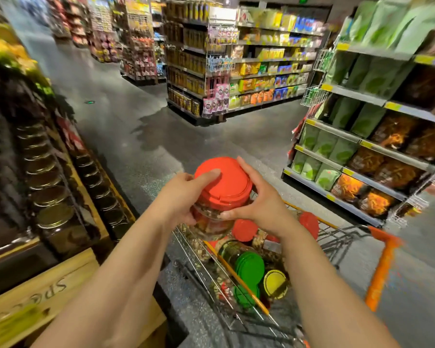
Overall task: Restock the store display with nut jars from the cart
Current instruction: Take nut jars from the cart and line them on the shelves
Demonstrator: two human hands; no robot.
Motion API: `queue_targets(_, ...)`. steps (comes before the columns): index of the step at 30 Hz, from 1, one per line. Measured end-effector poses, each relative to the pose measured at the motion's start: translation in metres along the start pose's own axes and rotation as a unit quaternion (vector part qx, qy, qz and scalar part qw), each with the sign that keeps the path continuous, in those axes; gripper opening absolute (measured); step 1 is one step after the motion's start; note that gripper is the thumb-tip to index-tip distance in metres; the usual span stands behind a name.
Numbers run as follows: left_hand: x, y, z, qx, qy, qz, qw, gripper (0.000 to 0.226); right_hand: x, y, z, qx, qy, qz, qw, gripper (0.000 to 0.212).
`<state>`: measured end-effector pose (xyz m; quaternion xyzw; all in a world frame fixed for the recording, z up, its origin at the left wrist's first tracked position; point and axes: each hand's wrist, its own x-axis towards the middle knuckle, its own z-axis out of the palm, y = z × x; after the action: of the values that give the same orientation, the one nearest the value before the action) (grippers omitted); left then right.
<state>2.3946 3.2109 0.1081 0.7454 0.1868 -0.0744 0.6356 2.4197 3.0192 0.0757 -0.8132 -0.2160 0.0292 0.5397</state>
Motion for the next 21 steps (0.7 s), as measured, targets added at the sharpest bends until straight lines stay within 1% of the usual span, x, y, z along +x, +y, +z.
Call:
queue_targets(3,-0.037,-0.007,0.01,0.041,0.021,0.054,0.997,0.066,-0.032,-0.013,-0.018,0.037,-0.004,-0.01,0.999,0.119)
queue_targets(5,-0.058,-0.014,0.015,0.055,0.034,0.076,0.995,0.066,-0.049,-0.017,-0.026,0.045,-0.011,-0.005,0.999,0.118)
queue_targets(7,-0.082,-0.022,0.019,0.037,0.051,0.074,0.995,0.069,-0.065,-0.024,-0.029,0.053,-0.031,-0.003,0.998,0.117)
queue_targets(9,-0.107,-0.029,0.015,0.017,0.086,0.061,0.994,0.076,-0.075,-0.031,-0.023,0.061,-0.055,-0.005,0.997,0.117)
queue_targets(10,-0.117,-0.031,0.011,0.012,0.102,0.058,0.993,0.076,-0.078,-0.034,-0.019,0.065,-0.065,-0.008,0.996,0.118)
queue_targets(15,-0.169,-0.043,-0.027,0.025,0.175,0.041,0.983,0.086,-0.089,-0.059,0.024,0.089,-0.126,-0.023,0.988,0.124)
queue_targets(19,-0.205,-0.063,-0.069,0.016,0.234,0.019,0.972,0.093,-0.093,-0.083,0.072,0.097,-0.189,-0.032,0.977,0.135)
queue_targets(21,-0.219,-0.077,-0.092,-0.003,0.251,0.013,0.968,0.083,-0.095,-0.094,0.097,0.087,-0.216,-0.044,0.972,0.131)
